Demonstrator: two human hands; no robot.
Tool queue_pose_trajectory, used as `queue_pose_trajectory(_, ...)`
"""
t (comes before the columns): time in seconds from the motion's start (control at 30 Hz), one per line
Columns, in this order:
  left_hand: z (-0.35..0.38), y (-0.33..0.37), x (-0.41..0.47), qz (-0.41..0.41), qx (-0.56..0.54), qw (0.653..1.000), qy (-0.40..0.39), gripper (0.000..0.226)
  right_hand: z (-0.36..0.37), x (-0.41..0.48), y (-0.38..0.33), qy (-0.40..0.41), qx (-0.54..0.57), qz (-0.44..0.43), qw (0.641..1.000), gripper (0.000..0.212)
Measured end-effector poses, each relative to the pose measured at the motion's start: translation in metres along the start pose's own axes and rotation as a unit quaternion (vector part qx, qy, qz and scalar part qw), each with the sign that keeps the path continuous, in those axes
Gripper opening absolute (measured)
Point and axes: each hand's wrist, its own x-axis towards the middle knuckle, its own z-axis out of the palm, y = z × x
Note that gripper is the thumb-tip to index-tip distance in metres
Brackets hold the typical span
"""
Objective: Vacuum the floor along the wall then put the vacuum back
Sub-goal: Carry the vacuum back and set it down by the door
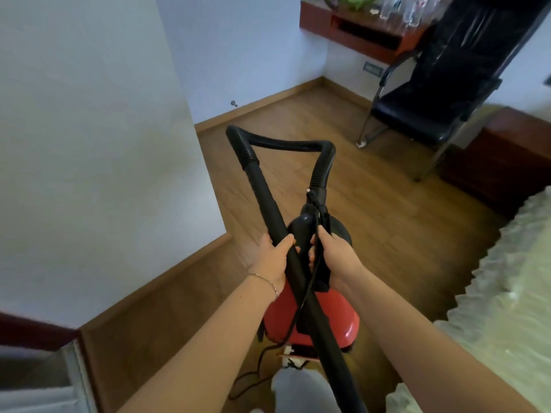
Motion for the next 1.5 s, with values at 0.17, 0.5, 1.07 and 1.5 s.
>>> queue_pose_trajectory(0.17,0.034,0.024,0.09,-0.022,0.014,1.0,-0.005,0.011,-0.003,0.08,-0.044,0.023,0.019,0.012,0.999,0.034)
queue_pose_trajectory(0.5,0.116,0.095,0.25,-0.011,-0.002,1.0,-0.007,0.02,-0.008,0.232,-0.167,0.028,-0.006,-0.031,0.999,0.032)
queue_pose_trajectory(1.07,0.193,0.228,0.549,-0.009,0.043,0.999,0.006,0.034,0.051,0.516,-0.356,0.061,-0.091,-0.034,0.993,0.032)
queue_pose_trajectory(1.5,0.234,0.328,0.767,0.022,0.034,0.997,0.062,0.015,0.102,0.727,-0.482,0.004,-0.085,-0.029,0.996,0.031)
